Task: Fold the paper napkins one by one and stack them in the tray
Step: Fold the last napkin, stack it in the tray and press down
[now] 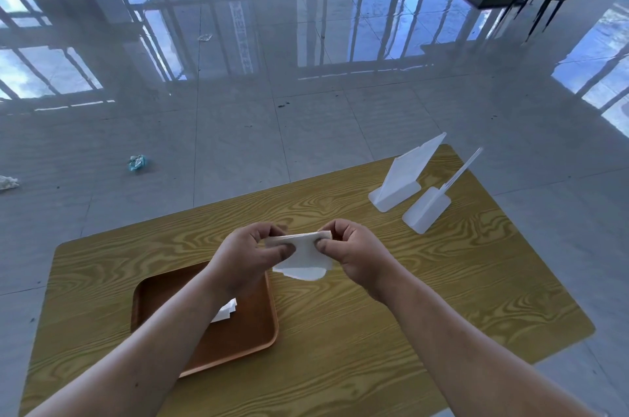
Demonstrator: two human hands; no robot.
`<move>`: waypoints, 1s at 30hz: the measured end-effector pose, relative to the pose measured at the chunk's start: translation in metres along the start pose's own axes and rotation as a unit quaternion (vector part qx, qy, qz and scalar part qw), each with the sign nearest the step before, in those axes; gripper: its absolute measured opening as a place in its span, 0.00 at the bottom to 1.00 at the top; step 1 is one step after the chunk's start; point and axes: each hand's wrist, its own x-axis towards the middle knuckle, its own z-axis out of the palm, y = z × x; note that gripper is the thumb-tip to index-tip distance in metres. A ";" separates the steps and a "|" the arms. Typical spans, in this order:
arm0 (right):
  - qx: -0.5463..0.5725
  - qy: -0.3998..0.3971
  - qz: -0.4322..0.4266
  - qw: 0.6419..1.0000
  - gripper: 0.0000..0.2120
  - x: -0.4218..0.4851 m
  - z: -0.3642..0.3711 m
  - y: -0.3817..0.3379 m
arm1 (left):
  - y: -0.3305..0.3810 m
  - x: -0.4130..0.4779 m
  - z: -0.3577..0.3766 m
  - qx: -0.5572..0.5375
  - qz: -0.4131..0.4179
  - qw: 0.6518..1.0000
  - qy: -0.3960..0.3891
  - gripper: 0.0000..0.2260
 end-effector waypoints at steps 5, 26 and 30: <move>0.180 -0.014 0.055 0.982 0.05 -0.003 0.002 -0.003 | 0.011 -0.009 0.003 -0.223 -0.074 0.971 -0.032 0.05; 0.187 0.003 0.087 0.979 0.09 0.000 0.007 -0.008 | 0.010 -0.006 0.001 -0.276 -0.104 0.954 -0.055 0.11; 0.209 -0.002 0.081 0.974 0.14 0.002 0.009 -0.008 | 0.011 -0.005 -0.003 -0.274 -0.098 0.955 -0.058 0.15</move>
